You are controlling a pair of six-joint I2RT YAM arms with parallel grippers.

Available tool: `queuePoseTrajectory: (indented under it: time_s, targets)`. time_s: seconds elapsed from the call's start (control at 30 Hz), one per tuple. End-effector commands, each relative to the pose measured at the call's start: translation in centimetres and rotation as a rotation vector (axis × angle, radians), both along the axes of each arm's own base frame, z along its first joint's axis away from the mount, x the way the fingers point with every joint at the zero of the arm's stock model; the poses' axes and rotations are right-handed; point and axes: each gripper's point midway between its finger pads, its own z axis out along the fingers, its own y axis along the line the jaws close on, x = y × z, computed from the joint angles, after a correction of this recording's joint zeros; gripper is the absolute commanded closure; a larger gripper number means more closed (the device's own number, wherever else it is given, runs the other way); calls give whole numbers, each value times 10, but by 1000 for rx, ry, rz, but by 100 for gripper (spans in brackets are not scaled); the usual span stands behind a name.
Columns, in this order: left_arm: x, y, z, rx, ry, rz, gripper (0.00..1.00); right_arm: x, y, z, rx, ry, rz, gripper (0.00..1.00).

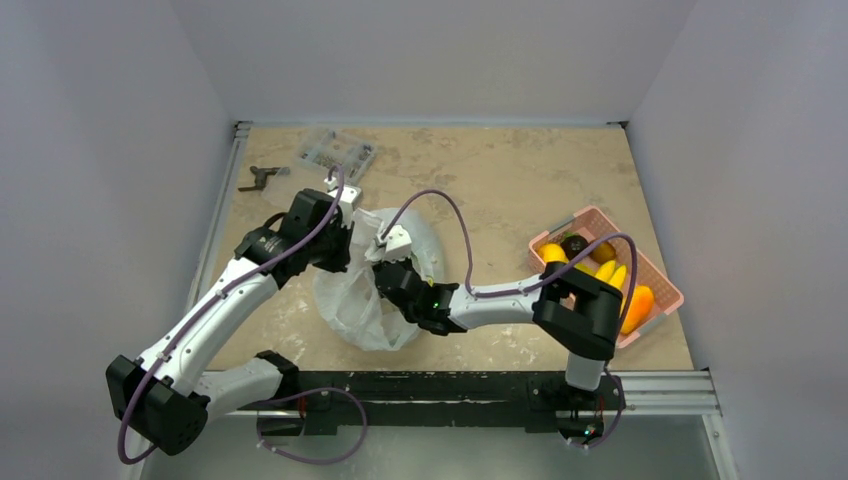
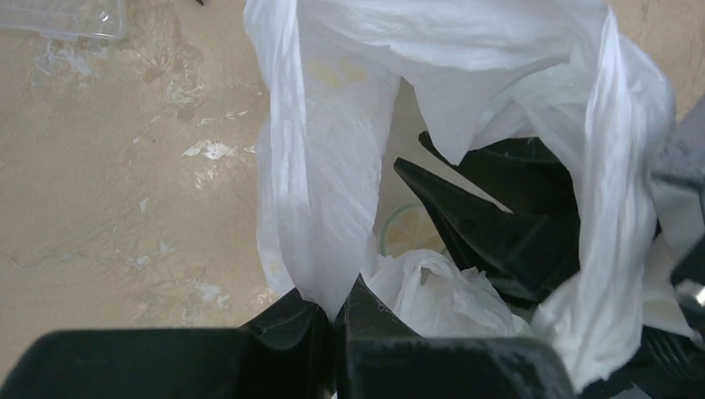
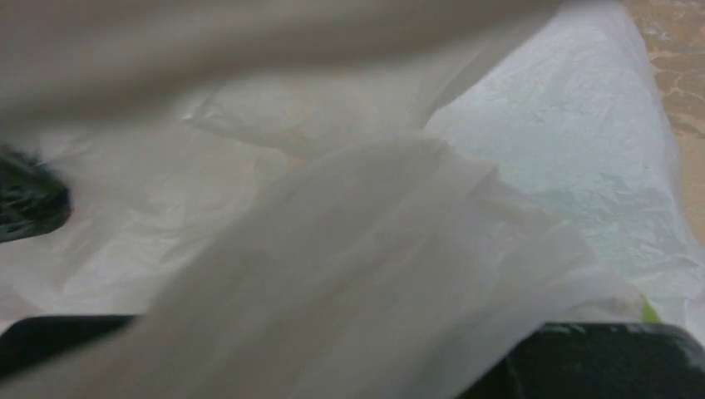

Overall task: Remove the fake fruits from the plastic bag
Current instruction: Take out the fake fruit from the plastic bag.

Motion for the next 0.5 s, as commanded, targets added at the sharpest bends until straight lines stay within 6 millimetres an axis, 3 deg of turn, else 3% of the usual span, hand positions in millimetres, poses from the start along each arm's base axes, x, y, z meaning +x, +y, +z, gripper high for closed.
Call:
queuePoseTrajectory:
  time_s: [0.0, 0.17, 0.3, 0.47]
  targets:
    - [5, -5, 6, -9, -42, -25, 100, 27, -19, 10, -28, -32, -136, 74]
    - [5, -6, 8, -14, -42, -32, 100, 31, -46, 6, -97, -58, -223, 61]
    - [4, -6, 8, -13, -41, -34, 100, 38, -62, -3, -97, -52, -270, 42]
    - [4, -7, 8, -13, -44, -36, 100, 50, -69, -9, -81, -45, -289, 28]
